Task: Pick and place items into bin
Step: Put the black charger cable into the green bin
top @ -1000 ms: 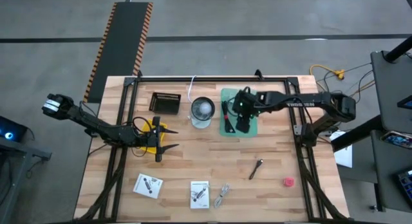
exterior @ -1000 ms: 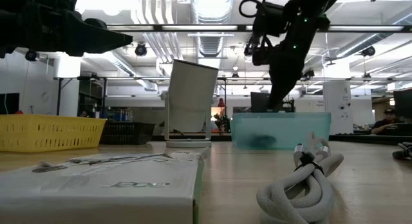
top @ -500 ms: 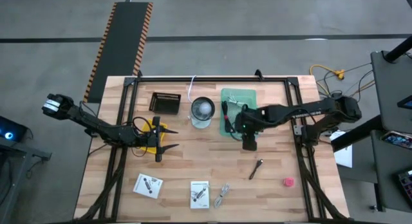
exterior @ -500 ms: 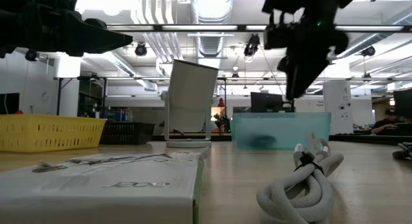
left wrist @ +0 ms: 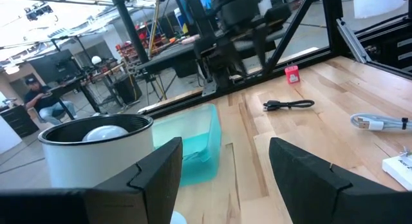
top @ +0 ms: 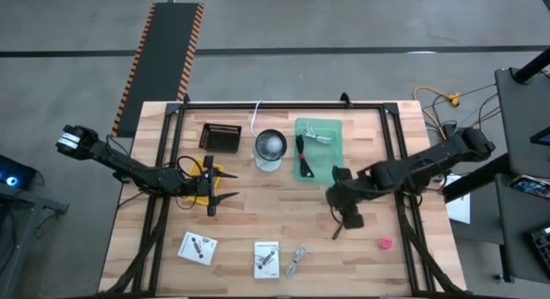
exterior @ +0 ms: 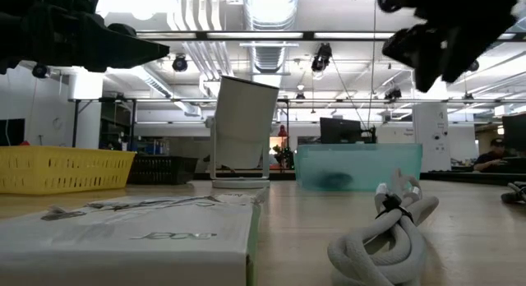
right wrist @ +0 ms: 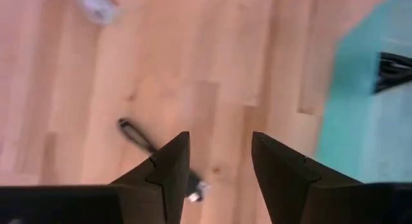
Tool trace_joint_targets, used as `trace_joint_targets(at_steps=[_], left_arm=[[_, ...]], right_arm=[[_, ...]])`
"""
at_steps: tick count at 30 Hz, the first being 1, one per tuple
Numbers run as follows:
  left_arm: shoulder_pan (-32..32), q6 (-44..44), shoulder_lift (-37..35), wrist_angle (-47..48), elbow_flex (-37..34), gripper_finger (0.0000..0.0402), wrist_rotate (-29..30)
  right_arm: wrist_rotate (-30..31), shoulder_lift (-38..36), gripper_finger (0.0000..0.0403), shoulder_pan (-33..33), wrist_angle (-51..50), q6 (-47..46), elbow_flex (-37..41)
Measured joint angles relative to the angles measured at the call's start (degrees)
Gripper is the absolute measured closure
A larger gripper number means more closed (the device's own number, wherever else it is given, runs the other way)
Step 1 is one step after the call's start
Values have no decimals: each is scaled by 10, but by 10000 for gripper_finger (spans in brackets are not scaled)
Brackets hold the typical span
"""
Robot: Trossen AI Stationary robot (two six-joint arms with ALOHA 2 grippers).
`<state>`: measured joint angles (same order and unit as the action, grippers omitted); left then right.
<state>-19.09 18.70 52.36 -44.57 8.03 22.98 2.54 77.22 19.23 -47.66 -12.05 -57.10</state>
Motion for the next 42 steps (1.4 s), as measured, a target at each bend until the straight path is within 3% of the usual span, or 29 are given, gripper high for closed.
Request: trace_joint_targets(at_steps=[13, 18, 42], left_arm=[[0, 0, 0, 0, 0, 185, 0], [0, 0, 0, 0, 0, 185, 0], [0, 0, 0, 0, 0, 185, 0]], right_arm=[[-25, 40, 252, 112, 1, -12, 0], [-27, 69, 257, 122, 0, -45, 0], [-21, 151, 277, 125, 2, -16, 1]])
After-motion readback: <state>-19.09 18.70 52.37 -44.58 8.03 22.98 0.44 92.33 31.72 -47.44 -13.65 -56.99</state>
